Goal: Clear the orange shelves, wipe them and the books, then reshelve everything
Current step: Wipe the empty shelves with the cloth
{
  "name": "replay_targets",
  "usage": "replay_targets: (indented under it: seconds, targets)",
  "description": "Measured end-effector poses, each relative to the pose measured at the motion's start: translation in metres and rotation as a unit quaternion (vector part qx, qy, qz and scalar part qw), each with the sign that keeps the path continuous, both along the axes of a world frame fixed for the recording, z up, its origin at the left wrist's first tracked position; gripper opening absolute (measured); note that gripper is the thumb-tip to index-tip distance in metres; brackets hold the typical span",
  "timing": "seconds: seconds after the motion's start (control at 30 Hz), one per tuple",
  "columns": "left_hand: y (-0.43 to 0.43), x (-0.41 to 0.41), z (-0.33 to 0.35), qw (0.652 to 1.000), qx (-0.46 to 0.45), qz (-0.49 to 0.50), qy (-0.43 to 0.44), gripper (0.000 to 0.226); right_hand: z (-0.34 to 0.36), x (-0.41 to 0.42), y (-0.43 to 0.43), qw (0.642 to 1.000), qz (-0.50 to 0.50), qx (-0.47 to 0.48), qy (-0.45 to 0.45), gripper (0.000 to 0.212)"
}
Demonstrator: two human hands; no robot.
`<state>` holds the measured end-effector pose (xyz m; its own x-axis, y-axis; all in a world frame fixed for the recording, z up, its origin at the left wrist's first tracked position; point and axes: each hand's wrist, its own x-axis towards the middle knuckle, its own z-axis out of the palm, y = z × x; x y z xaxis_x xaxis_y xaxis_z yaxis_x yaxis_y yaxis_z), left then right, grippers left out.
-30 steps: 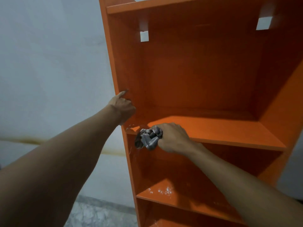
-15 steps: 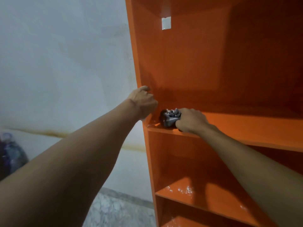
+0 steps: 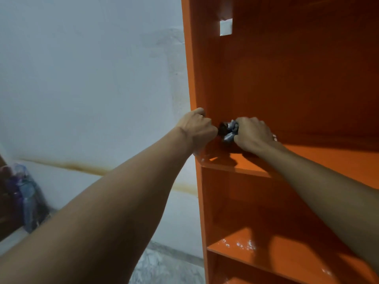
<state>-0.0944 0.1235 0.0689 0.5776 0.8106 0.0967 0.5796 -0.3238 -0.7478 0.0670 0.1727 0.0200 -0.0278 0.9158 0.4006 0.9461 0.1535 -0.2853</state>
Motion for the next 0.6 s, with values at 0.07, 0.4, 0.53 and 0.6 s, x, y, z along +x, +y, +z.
replay_targets:
  seconds: [0.07, 0.4, 0.53, 0.6]
  targets:
    - [0.001, 0.000, -0.002, 1.000, -0.005, -0.003, -0.006, 0.032, -0.012, -0.005, 0.020, 0.994, -0.033, -0.106, 0.004, 0.031]
    - [0.000, -0.009, 0.000, 0.999, -0.010, -0.035, -0.024, 0.043, -0.013, -0.018, -0.007, 0.988, 0.093, -0.122, -0.028, 0.009]
    - [-0.004, -0.011, 0.001, 0.999, -0.007, -0.034, -0.016, 0.053, -0.014, -0.022, -0.041, 0.985, 0.123, -0.112, -0.051, 0.011]
    - [-0.004, -0.011, 0.001, 0.999, 0.002, -0.039, -0.014, 0.049, -0.017, -0.022, -0.055, 0.985, 0.131, -0.094, -0.059, 0.010]
